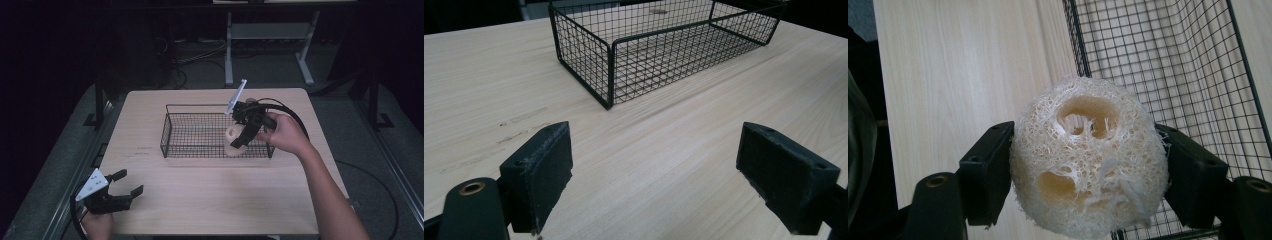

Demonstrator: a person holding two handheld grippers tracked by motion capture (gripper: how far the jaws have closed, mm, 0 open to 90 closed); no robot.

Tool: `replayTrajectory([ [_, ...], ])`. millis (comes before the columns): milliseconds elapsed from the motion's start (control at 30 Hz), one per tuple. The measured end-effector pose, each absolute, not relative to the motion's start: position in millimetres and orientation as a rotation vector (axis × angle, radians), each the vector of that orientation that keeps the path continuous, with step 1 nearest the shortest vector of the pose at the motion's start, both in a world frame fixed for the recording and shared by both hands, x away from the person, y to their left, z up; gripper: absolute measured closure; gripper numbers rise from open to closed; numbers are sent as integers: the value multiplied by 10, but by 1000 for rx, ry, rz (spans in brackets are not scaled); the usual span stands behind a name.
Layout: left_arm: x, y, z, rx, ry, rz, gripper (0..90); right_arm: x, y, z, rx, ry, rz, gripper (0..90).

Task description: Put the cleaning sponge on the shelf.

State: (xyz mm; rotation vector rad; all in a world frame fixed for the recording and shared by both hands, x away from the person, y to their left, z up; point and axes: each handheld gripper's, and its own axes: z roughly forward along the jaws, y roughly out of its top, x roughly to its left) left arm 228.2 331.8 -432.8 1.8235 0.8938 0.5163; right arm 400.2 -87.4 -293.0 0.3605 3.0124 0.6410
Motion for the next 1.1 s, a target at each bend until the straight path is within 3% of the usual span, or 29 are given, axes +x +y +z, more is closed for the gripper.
replayTrajectory([
  [1100, 2273, 3330, -4322, 1822, 892, 522, 137, 4452, -868, -3049, 500, 2989, 601, 286],
])
